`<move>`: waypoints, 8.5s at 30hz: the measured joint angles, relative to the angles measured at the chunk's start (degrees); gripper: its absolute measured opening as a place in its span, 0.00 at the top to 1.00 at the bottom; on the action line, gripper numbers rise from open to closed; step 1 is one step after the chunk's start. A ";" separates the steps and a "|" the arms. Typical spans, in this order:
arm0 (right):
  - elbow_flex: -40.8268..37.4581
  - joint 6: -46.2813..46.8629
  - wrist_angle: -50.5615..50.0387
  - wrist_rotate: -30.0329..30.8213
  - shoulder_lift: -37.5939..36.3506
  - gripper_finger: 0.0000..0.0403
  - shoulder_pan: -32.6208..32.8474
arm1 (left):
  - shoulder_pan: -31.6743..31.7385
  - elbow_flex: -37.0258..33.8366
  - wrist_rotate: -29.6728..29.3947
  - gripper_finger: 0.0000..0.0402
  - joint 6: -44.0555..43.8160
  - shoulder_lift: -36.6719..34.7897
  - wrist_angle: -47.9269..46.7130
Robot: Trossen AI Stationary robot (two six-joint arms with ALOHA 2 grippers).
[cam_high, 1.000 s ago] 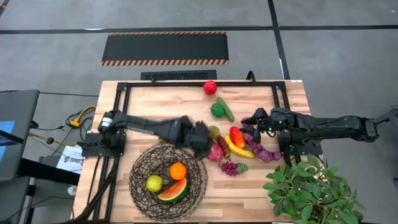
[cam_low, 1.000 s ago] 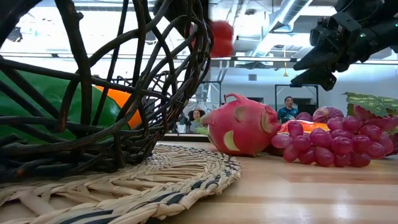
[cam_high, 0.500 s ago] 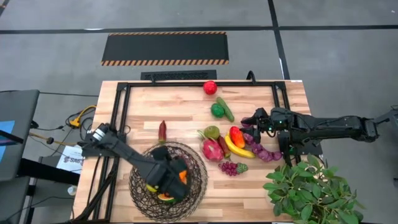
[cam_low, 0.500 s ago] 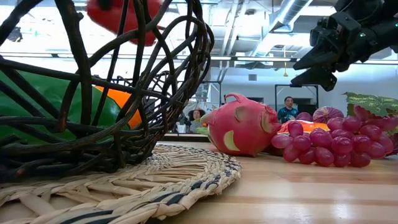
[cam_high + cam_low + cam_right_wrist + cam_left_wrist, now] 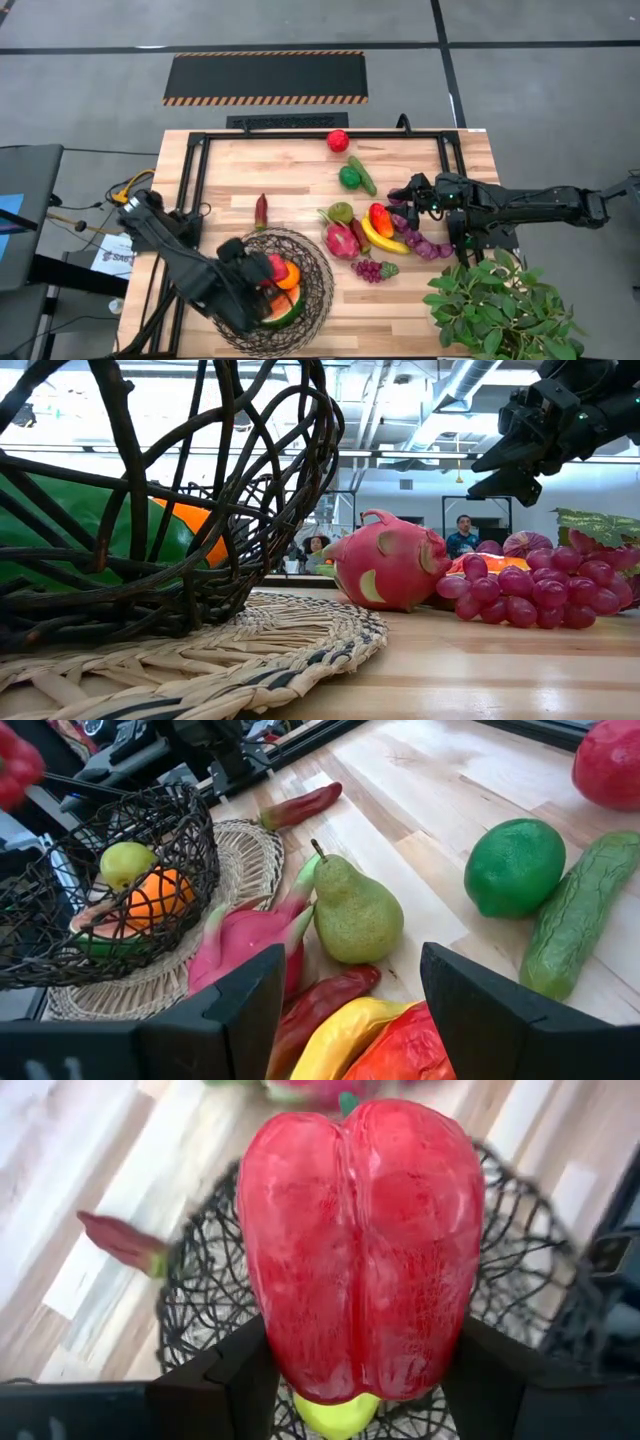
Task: Build produce basket
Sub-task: Put the bell pepper into the woven basket, then put the pear into the woven basket
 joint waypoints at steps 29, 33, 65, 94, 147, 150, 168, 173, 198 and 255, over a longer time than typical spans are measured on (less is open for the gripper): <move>0.00 0.12 -0.01 0.14 0.00 0.37 -0.13 | 2.91 -36.23 8.60 0.42 -2.21 -15.64 18.91; 0.00 0.12 -0.01 0.20 0.00 0.37 -0.13 | 3.40 -37.44 8.56 0.33 -2.26 -15.56 19.27; 0.00 -0.02 -0.03 0.28 0.00 0.37 -0.13 | 26.91 -34.66 -8.53 0.26 41.09 -15.41 57.37; 0.07 -0.45 7.14 0.42 0.00 0.37 0.04 | 31.05 -34.67 3.25 0.26 56.79 -17.54 78.28; 0.00 -1.37 18.21 -0.02 7.10 0.37 -0.02 | 43.01 -52.11 7.42 0.26 56.10 2.14 119.98; 0.00 -1.39 18.20 -0.04 7.10 0.37 -0.02 | 43.98 -52.11 7.49 0.26 55.16 4.33 120.08; 0.00 -1.81 18.07 -0.13 7.10 0.37 -0.02 | 43.92 -52.06 9.20 0.40 54.05 8.84 112.30; 0.00 -1.90 18.07 -0.13 7.10 0.37 -0.02 | 43.97 -52.06 8.97 0.60 54.06 8.80 113.05; 0.05 -1.91 18.05 -0.09 7.10 0.37 -0.02 | 44.03 -45.01 5.21 0.74 54.57 5.03 108.50; 0.04 -0.45 16.77 0.07 7.13 0.37 -0.07 | 2.29 -43.36 1.58 0.73 18.35 -25.09 55.44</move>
